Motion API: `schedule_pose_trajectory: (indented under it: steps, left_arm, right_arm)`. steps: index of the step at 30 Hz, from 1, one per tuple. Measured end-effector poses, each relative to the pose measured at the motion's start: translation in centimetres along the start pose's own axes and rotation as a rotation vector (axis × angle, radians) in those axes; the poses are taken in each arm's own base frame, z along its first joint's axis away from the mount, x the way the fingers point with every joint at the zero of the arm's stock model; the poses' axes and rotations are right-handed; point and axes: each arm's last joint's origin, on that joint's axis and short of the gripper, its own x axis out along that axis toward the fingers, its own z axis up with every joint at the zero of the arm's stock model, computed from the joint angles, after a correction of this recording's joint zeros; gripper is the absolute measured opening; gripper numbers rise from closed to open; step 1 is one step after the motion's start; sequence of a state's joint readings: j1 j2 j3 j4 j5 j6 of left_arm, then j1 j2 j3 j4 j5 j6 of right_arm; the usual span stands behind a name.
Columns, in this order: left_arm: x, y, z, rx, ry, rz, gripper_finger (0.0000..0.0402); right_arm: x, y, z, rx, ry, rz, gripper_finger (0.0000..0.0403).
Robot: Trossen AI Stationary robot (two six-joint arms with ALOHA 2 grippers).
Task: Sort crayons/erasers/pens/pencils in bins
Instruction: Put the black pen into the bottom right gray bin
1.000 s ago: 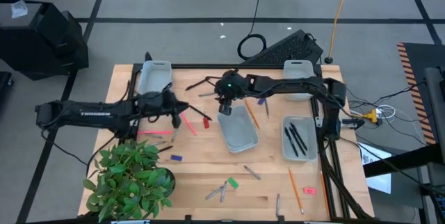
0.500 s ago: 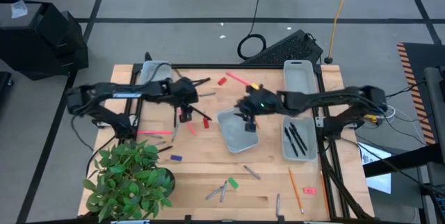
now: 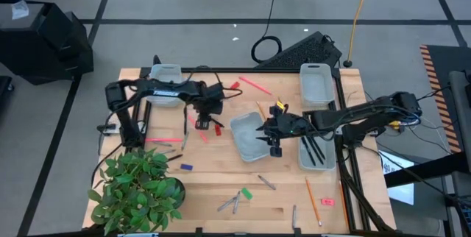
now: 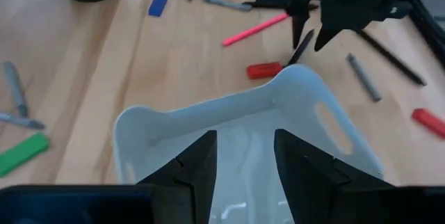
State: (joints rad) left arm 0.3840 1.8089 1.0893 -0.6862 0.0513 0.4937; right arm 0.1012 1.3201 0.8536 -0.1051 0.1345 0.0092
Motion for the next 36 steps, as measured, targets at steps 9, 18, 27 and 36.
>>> schedule_pose_trajectory:
  steps: [9,18,27,36]
  left_arm:
    - [1.5,-0.1,-0.1,0.035,0.059,-0.027,0.0094]
    - [1.6,-0.4,0.0,0.041,0.080,0.001,0.0020]
    - [-0.8,-1.0,-0.1,-0.056,0.056,0.102,0.0026]
    - [-9.7,-1.7,0.3,-0.171,-0.371,0.187,0.0023]
  right_arm:
    - [0.0,0.2,0.0,0.023,-0.004,0.006,0.0139]
    - [-0.1,0.9,0.0,-0.033,-0.006,0.031,0.0139]
    - [0.1,0.8,0.0,-0.127,-0.068,-0.008,0.0139]
    - [-1.8,0.2,0.8,-0.157,-0.307,-0.058,0.0174]
